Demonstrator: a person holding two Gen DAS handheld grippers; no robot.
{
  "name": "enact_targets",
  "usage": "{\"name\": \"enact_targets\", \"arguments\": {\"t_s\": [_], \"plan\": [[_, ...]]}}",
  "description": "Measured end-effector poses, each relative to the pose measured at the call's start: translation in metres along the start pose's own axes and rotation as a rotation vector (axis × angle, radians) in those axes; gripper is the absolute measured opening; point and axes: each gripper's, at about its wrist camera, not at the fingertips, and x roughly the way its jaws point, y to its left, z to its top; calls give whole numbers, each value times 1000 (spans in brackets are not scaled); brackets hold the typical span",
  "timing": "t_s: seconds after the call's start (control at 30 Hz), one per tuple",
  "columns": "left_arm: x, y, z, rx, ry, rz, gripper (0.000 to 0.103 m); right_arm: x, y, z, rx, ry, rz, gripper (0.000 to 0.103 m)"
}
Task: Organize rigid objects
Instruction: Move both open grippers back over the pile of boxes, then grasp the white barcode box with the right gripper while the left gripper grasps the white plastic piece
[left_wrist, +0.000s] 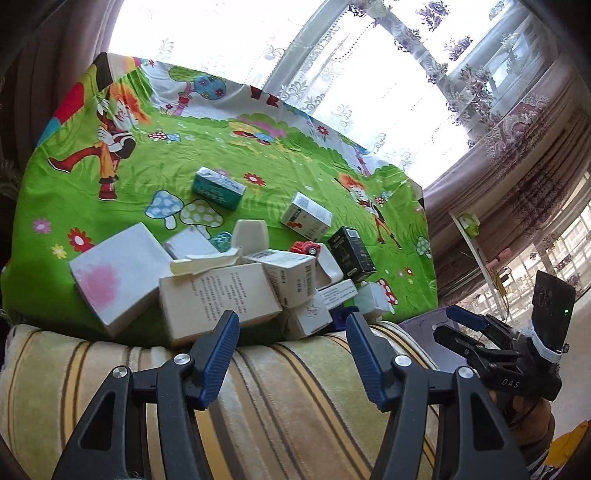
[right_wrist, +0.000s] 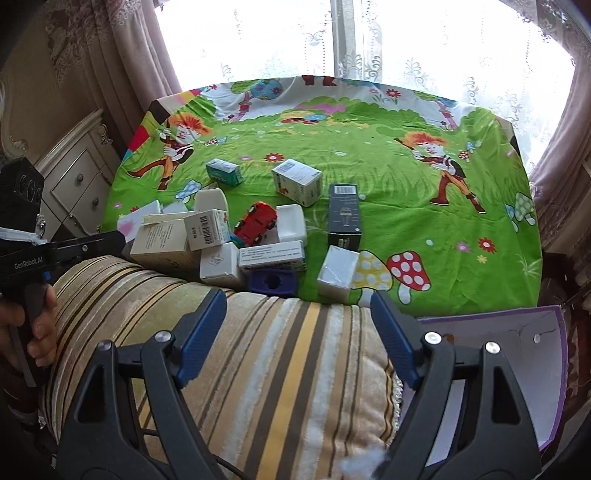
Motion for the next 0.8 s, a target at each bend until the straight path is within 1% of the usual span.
{"name": "enact_targets", "arguments": {"t_s": [0.1, 0.17, 0.23, 0.33, 0.47, 0.53, 0.57, 0.67, 0.8], "plan": [[0, 11, 7, 13, 7, 46, 60, 9, 12, 7, -34, 17, 20, 83], [1, 15, 14, 51, 19, 84, 57, 16, 20, 12, -49, 31, 47, 83], [4, 17, 20, 102, 33, 118, 56, 23, 28, 17, -60, 47, 66, 83], [12, 20, 30, 181, 55, 162, 50, 35, 39, 24, -74, 69, 86, 83], [27, 17, 35, 316, 99, 210, 49, 53, 52, 32, -80, 104, 122, 83], [34, 17, 36, 362, 121, 212, 49, 62, 57, 35, -84, 119, 132, 83], [37, 18, 38, 367, 131, 207, 49, 66, 59, 37, -83, 127, 138, 83], [43, 29, 44, 331, 151, 164, 49, 78, 64, 42, -76, 144, 161, 83], [51, 43, 51, 286, 163, 118, 49, 91, 72, 49, -74, 155, 170, 83]]}}
